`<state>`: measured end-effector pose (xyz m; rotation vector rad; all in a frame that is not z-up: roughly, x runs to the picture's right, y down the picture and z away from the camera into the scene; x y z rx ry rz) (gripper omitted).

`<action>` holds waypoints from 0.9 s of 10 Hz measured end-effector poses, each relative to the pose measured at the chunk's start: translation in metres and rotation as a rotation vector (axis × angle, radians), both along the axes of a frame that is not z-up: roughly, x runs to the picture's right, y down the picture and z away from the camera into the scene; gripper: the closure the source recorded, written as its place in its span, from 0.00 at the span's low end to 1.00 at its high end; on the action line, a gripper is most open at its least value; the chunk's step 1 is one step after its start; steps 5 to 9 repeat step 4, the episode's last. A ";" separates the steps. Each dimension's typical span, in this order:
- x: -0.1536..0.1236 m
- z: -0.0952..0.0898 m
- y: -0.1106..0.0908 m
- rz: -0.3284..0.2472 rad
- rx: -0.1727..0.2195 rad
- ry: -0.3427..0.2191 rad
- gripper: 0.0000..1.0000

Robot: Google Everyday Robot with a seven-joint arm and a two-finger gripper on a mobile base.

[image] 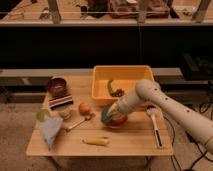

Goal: Wipe red bowl with sponge

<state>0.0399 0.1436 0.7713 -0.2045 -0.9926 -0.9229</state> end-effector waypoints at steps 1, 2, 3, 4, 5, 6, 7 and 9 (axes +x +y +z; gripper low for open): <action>0.003 -0.006 0.009 -0.006 -0.013 -0.008 1.00; 0.008 -0.009 0.016 -0.011 -0.025 -0.012 1.00; 0.012 -0.012 0.021 -0.014 -0.036 -0.019 1.00; 0.015 -0.014 0.023 -0.012 -0.041 -0.031 1.00; 0.015 -0.014 0.023 -0.012 -0.041 -0.031 1.00; 0.015 -0.014 0.023 -0.012 -0.041 -0.031 1.00; 0.015 -0.014 0.023 -0.012 -0.041 -0.031 1.00; 0.015 -0.014 0.023 -0.012 -0.041 -0.031 1.00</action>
